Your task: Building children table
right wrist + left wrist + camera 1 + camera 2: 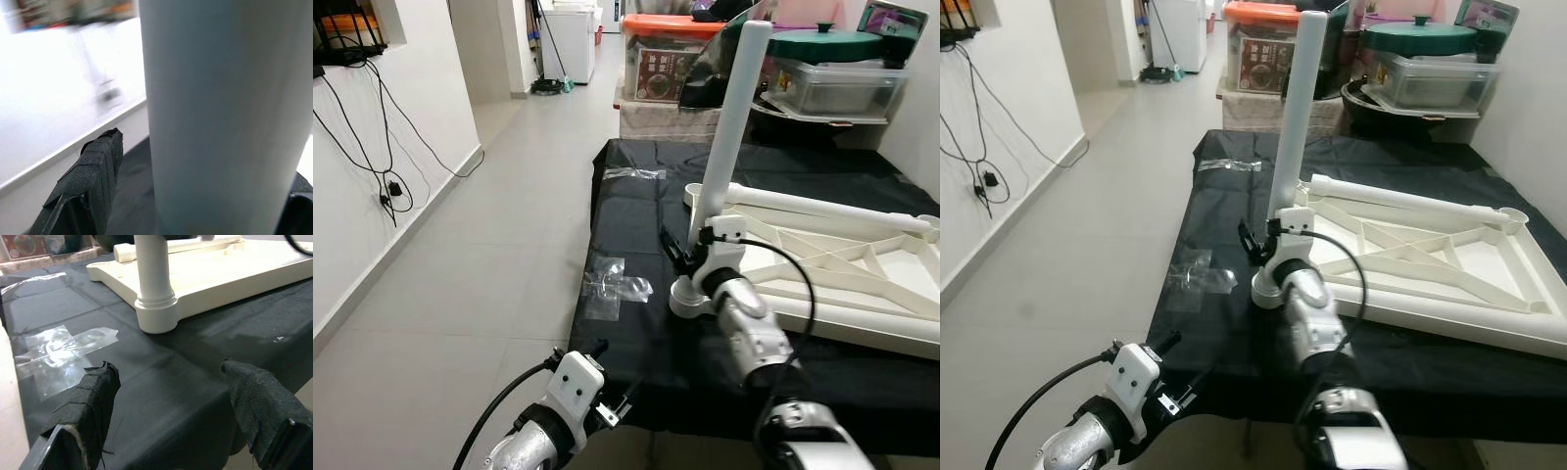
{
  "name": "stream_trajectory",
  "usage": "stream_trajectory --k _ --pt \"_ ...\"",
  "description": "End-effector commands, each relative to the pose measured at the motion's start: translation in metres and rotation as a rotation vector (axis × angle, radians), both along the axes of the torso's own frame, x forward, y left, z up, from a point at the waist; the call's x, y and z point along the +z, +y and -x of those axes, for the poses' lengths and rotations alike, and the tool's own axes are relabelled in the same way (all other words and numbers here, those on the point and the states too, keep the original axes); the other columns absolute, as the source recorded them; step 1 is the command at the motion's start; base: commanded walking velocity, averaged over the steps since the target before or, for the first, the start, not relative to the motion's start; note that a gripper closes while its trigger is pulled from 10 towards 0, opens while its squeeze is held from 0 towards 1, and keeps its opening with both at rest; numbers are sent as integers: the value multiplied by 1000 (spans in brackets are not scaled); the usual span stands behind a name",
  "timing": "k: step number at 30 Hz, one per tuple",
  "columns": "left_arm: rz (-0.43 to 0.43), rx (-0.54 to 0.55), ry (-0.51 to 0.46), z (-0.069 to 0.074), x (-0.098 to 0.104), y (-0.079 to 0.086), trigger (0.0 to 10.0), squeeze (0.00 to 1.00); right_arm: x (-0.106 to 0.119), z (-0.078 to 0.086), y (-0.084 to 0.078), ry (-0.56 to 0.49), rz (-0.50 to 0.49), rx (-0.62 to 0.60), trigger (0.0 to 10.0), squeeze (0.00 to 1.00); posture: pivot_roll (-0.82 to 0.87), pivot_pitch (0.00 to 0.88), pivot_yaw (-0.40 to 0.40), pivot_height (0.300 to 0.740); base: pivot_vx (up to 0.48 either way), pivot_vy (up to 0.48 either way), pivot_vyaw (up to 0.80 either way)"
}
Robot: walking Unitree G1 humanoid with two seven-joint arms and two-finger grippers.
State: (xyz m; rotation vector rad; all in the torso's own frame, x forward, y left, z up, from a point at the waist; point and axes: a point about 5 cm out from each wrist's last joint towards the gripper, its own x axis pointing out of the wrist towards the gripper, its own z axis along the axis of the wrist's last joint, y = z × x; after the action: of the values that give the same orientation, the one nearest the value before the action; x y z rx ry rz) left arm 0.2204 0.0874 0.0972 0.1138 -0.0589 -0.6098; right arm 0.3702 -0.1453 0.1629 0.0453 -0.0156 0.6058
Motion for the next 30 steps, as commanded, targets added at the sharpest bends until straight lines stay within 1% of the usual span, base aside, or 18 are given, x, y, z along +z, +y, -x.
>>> stream_trajectory --k 1,5,7,8,11,12,13,17,18,20,21,22,23,24,26,28,29,30 --pt "-6 -3 18 0 -3 -1 10000 0 -2 5 25 43 -3 225 10000 0 88 0 -47 740 0 0 0" --pt "-7 -3 16 0 -3 -1 10000 0 0 13 32 62 19 455 10000 0 94 0 -51 740 0 0 0" --pt "-7 -3 16 0 -3 -1 10000 0 0 13 32 62 19 455 10000 0 94 0 -51 740 0 0 0" --pt "-8 -2 13 0 -3 -2 10000 0 2 16 43 71 11 580 10000 0 99 0 -53 740 0 0 0" --pt "-8 -2 12 0 -3 -2 10000 0 2 16 48 76 1 625 10000 0 99 0 -53 740 0 0 0" --pt "-8 -1 12 0 -3 -2 10000 0 2 16 52 78 -3 645 2471 0 105 0 -60 740 0 0 0" --pt "-8 0 11 0 -3 -2 10000 0 1 15 56 74 -5 633 0 0 107 0 -62 740 0 0 0" --pt "-8 1 10 0 -2 -2 10000 0 0 10 58 63 2 561 0 0 108 0 -63 740 0 0 0" --pt "-8 3 10 1 -2 -2 10000 0 -1 5 59 57 7 464 0 0 104 0 -60 740 0 0 0" --pt "-8 3 10 1 -2 -2 10000 0 -1 5 59 57 7 464 0 0 104 0 -60 740 0 0 0" --pt "-8 2 10 1 -2 -2 10000 0 -2 -3 55 59 21 304 0 0 101 0 -61 740 0 0 0" --pt "-8 2 10 1 -2 -2 10000 0 -2 -3 55 59 21 304 0 0 101 0 -61 740 0 0 0" --pt "-7 1 12 1 -2 -2 10000 0 -3 -13 41 63 29 35 0 0 99 0 -58 740 0 0 0" --pt "-7 1 12 1 -2 -2 10000 0 -3 -13 41 63 29 35 0 0 99 0 -58 740 0 0 0" --pt "-6 -2 15 1 -3 -1 10000 0 -9 -17 -1 66 61 -584 0 0 90 0 -52 740 0 0 0" --pt "-6 -2 15 1 -3 -1 10000 0 -9 -17 -1 66 61 -584 0 0 90 0 -52 740 0 0 0" --pt "-6 -4 17 1 -3 -1 10000 0 -12 -11 -16 62 64 -784 0 0 91 0 -52 740 0 0 0" --pt "-6 -4 17 1 -3 -1 10000 0 -12 -11 -16 62 64 -784 0 0 91 0 -52 740 0 0 0"
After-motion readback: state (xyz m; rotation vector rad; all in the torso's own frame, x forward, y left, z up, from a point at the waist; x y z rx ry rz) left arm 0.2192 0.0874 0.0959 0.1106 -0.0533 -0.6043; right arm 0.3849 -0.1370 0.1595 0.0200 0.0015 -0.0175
